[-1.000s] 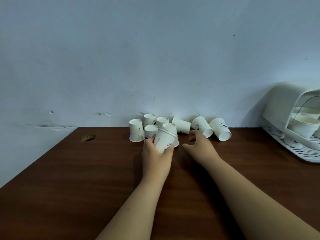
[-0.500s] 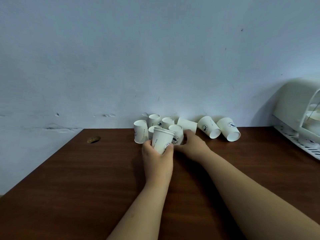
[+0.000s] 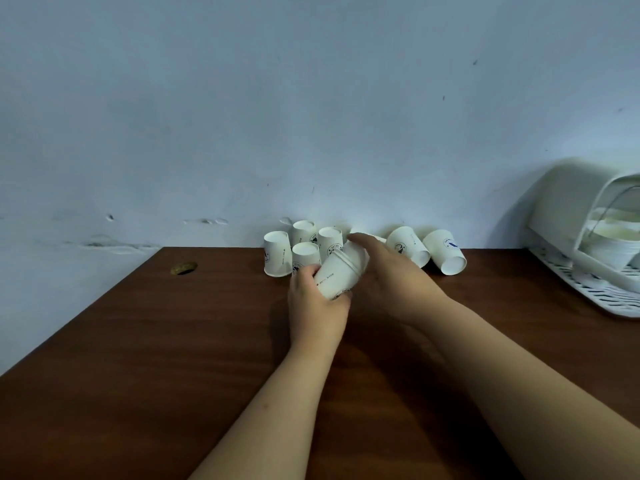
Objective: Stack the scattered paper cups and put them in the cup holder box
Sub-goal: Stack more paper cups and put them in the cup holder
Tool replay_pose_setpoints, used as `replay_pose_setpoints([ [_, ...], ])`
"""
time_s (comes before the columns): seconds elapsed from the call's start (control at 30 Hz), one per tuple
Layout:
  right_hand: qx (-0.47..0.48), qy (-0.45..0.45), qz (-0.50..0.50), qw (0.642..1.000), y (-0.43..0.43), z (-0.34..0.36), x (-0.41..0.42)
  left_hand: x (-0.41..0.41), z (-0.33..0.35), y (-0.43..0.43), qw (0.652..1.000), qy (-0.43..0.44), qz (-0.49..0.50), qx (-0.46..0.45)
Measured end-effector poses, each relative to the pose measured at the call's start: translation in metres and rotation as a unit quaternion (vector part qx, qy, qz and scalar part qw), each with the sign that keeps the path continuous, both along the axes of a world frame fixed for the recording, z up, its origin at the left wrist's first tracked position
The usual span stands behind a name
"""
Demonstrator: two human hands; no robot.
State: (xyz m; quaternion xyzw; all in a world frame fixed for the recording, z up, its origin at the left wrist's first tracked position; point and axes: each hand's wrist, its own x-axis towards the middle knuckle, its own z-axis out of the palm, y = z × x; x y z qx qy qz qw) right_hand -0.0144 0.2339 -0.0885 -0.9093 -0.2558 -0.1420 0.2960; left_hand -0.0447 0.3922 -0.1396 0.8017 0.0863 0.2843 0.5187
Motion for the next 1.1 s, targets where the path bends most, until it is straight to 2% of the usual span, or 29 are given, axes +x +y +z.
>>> replay_pose_setpoints([
  [0.23, 0.100, 0.093, 0.025, 0.990, 0.007, -0.005, -0.015, -0.011, 0.012, 0.010, 0.998, 0.051, -0.036, 0.030],
  [0.3, 0.167, 0.122, 0.030, 0.978, 0.015, -0.001, -0.014, -0.011, 0.020, 0.019, 0.995, 0.079, -0.045, 0.029],
  [0.37, 0.245, 0.123, -0.001, 0.962, 0.026, 0.003, -0.010, -0.010, 0.027, 0.033, 0.993, 0.107, -0.054, 0.023],
  [0.43, 0.280, 0.108, -0.054, 0.952, 0.038, 0.006, -0.004, -0.013, 0.031, 0.053, 0.992, 0.116, -0.047, 0.028],
  [0.5, 0.271, 0.105, -0.095, 0.952, 0.051, 0.004, 0.001, -0.016, 0.029, 0.075, 0.993, 0.111, -0.015, 0.038],
  [0.6, 0.222, 0.115, -0.097, 0.963, 0.071, -0.008, 0.013, -0.020, 0.017, 0.103, 0.992, 0.117, 0.034, 0.030],
  [0.93, 0.073, 0.057, -0.073, 0.993, 0.109, -0.033, 0.046, -0.001, -0.002, 0.114, 0.993, 0.100, 0.046, 0.042],
  [1.0, 0.087, 0.052, -0.071, 0.992, 0.106, -0.033, 0.047, 0.000, -0.002, 0.115, 0.993, 0.101, 0.046, 0.039],
  [1.1, 0.165, 0.051, -0.095, 0.980, 0.101, -0.024, 0.040, -0.002, 0.000, 0.114, 0.993, 0.099, 0.045, 0.043],
])
